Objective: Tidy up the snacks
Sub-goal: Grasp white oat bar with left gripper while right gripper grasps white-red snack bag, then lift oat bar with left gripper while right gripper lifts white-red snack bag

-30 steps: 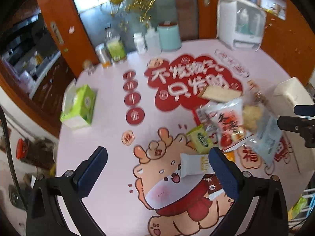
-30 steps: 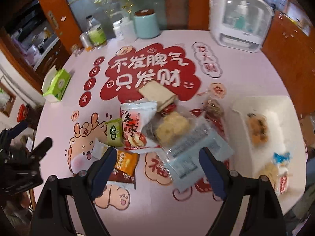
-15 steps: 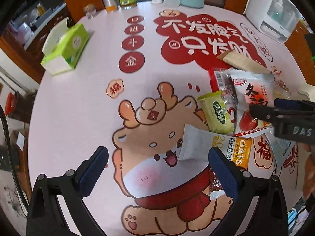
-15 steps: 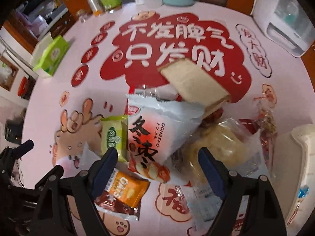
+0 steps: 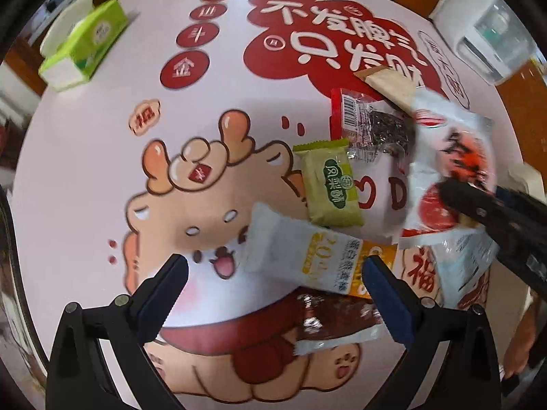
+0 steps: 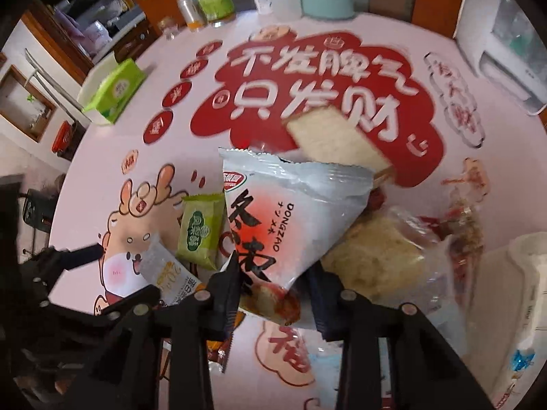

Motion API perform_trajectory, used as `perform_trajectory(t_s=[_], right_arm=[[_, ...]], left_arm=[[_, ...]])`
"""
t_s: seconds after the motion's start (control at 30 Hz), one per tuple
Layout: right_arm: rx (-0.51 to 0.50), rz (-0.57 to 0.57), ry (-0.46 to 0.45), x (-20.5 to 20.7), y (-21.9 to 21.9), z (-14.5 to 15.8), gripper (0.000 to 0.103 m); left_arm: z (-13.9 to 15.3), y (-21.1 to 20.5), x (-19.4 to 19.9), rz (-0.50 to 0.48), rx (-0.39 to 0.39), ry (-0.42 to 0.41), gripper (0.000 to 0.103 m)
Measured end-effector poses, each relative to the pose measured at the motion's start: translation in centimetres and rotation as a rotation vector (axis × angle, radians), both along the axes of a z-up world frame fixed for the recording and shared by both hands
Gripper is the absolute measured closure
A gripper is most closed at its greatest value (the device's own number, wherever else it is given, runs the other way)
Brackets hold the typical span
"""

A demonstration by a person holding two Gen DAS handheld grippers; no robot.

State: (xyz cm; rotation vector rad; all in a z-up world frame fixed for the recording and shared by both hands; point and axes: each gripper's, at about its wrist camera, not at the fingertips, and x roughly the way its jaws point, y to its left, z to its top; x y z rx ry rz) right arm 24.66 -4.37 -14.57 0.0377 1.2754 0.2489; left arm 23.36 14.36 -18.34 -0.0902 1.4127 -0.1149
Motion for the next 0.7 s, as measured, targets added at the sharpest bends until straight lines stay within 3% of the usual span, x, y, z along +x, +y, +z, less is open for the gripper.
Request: perform_trajectory(t_s=[0.1,0.4,0.53,0.7], right_arm=[[-0.032,-0.014,-0.034,0.0,-0.9,1.0,0.067],[0.003,-0.049,-0.048,-0.9,-3.0,1.9,0.067],[0.017,-0.068,-0.039,-1.1,-4.1,1.7,0.067],[0.033,-0.082,-0.039,-1.5,-4.9,1.7,0.067]], left_arm=[[-0.8,-0.4,0.5,0.075,-0.019,0.049,0.001],[-3.5,-1.7,1.5,0.265,-0.057,0.185,0.007],[-4.0,-1.9,1.6,0.297,-0.026,0.185,0.019],[-3.5,-2.6,1.9,0.264,0.007,0.144,0.045]])
